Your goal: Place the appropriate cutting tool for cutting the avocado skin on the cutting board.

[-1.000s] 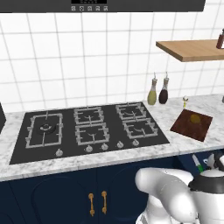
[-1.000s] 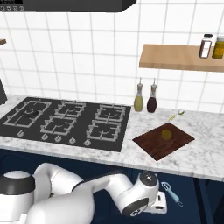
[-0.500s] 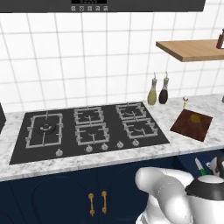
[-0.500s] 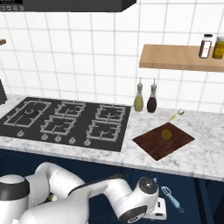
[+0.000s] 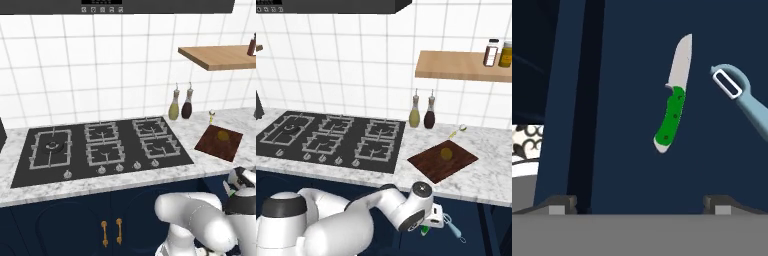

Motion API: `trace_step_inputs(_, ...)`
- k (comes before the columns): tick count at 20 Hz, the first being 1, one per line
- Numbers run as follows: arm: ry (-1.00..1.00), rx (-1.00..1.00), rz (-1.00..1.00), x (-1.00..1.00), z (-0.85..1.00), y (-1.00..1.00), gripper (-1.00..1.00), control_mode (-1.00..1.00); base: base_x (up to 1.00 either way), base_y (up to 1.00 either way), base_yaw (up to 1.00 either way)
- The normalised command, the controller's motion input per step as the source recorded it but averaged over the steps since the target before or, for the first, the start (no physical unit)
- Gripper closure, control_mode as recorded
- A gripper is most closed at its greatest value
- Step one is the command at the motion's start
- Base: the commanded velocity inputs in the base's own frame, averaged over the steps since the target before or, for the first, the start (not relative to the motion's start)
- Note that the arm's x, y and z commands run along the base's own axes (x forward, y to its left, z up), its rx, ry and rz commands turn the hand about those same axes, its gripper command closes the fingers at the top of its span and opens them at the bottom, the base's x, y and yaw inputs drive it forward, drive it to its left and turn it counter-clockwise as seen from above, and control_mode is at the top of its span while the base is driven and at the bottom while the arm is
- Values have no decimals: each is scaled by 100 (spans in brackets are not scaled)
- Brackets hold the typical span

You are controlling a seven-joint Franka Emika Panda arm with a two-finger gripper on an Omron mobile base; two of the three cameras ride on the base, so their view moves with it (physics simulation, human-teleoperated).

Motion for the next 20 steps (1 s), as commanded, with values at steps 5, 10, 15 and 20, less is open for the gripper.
trace_step_inputs(5,0,6,-15,18,-15,-27,-100,-100,0,0,0)
trace_step_inputs(10,0,7,-19,7,-15,-4,-100,-100,0,0,0)
trace_step_inputs(15,0,1,-13,0,-30,0,-100,-100,0,0,0)
trace_step_inputs(20,0,0,-2,5,-41,0,-100,-100,0,0,0)
